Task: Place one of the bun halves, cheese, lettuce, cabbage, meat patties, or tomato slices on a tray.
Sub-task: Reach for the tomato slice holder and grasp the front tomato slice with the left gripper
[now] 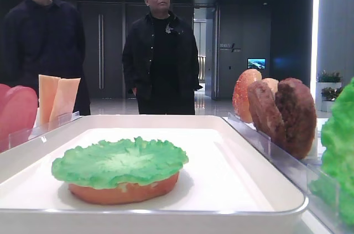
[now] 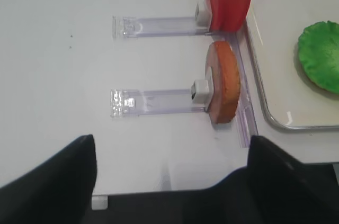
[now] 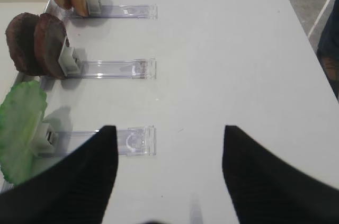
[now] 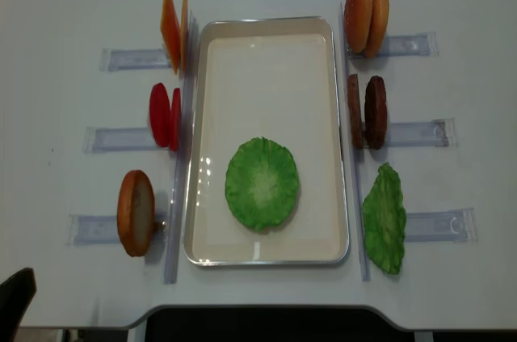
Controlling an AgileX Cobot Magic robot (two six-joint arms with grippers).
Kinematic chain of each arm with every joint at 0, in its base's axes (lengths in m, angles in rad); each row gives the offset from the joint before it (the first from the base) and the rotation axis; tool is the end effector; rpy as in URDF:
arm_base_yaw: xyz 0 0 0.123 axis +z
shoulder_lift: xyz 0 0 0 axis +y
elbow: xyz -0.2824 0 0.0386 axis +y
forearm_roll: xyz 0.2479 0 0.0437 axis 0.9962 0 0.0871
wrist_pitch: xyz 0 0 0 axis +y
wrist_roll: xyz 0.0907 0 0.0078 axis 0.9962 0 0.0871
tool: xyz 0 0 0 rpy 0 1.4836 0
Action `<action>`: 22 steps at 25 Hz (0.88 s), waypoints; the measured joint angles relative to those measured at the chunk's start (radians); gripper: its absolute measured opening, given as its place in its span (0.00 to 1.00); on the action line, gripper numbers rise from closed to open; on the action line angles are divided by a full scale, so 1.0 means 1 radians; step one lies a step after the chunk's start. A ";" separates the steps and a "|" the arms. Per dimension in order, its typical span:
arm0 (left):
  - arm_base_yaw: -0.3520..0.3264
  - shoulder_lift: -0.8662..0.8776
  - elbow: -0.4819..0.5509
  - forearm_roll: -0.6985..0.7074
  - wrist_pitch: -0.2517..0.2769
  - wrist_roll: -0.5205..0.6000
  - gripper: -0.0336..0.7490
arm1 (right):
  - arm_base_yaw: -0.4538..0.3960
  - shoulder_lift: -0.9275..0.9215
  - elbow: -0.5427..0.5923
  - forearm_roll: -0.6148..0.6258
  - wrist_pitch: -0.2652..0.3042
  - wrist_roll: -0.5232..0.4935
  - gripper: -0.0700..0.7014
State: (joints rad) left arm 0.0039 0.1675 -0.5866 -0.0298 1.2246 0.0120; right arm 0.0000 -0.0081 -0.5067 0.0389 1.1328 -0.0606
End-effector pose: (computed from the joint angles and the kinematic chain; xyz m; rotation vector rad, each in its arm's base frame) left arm 0.0051 -0.0025 0.2890 0.0123 2.2888 -0.0291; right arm -0.0100 0.0032 0.2733 -0.0675 2.0999 0.0105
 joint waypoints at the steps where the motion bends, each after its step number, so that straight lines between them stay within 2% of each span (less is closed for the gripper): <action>1: 0.000 0.032 -0.020 0.000 0.010 -0.012 0.93 | 0.000 0.000 0.000 0.000 0.000 0.000 0.63; 6: 0.000 0.233 -0.104 0.000 0.026 -0.018 0.93 | 0.000 0.000 0.000 -0.001 0.000 0.000 0.63; 15: 0.000 0.598 -0.264 0.015 0.027 -0.044 0.93 | 0.000 0.000 0.000 -0.001 0.000 0.000 0.63; 22: 0.000 0.836 -0.361 0.030 0.023 -0.045 0.89 | 0.000 0.000 0.000 -0.001 0.000 0.000 0.63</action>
State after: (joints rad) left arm 0.0039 1.0033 -0.9478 0.0000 1.2473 -0.0333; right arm 0.0000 -0.0081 -0.5067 0.0380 1.1328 -0.0606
